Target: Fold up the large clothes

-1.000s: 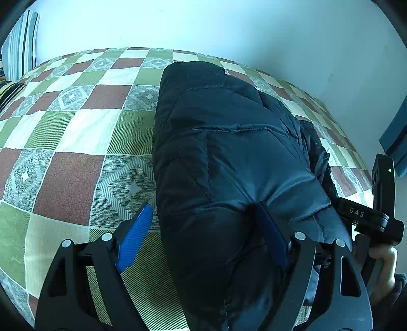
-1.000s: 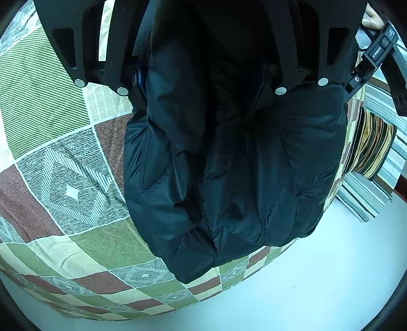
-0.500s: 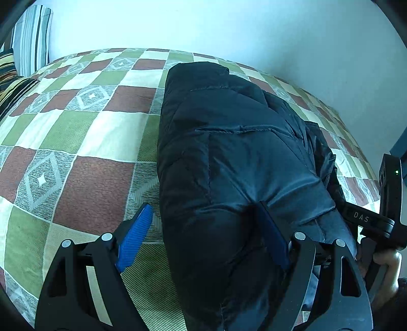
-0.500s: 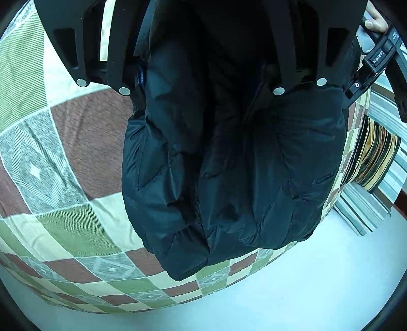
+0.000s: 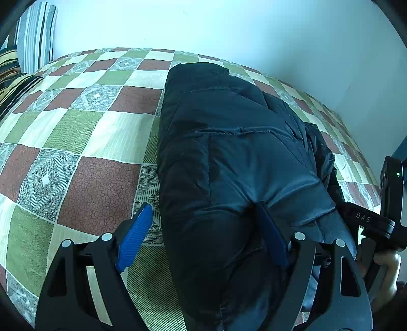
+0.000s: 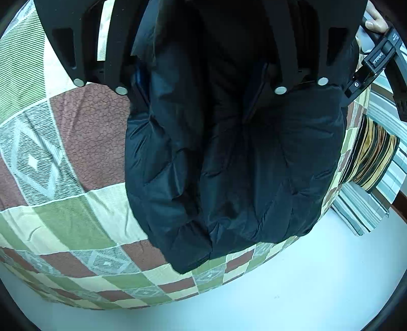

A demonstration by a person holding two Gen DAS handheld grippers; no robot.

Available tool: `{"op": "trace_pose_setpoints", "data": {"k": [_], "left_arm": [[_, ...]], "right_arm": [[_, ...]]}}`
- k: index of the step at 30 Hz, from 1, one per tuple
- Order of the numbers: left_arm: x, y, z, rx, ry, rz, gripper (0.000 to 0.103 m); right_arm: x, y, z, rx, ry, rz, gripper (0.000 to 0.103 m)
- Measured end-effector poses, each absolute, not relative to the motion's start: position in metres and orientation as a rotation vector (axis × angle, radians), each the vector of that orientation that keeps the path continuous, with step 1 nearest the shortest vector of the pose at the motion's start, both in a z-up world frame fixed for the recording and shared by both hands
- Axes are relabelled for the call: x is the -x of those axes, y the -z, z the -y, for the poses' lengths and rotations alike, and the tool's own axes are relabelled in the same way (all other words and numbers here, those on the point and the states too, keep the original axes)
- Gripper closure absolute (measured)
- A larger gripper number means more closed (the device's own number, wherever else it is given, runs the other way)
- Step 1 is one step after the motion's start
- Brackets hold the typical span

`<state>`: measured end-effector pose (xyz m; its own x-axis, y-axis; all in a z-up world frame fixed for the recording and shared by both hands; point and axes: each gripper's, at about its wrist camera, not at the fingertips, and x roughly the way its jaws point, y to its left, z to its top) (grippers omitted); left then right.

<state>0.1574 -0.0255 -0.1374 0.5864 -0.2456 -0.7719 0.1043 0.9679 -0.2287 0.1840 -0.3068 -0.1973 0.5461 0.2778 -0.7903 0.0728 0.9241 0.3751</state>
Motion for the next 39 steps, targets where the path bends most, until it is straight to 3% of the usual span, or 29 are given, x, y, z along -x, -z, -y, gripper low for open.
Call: {"op": "trace_pose_setpoints", "data": {"k": [14,18,30,39], "left_arm": [[-0.123,0.085,0.039,0.086,0.152,-0.808,0.02],[-0.103,0.061,0.046,0.064,0.137,-0.743,0.015],[-0.052,0.03,0.062,-0.004,0.125,-0.635,0.011],[-0.033,0.024,0.057,0.002,0.115,-0.604,0.011]], "right_arm": [[-0.12,0.129,0.304,-0.23,-0.018,-0.794,0.031],[-0.098,0.109,0.292,-0.178,-0.004,-0.747,0.031],[-0.053,0.079,0.263,-0.072,-0.005,-0.656,0.021],[-0.038,0.074,0.256,-0.06,-0.001,-0.634,0.02]]}}
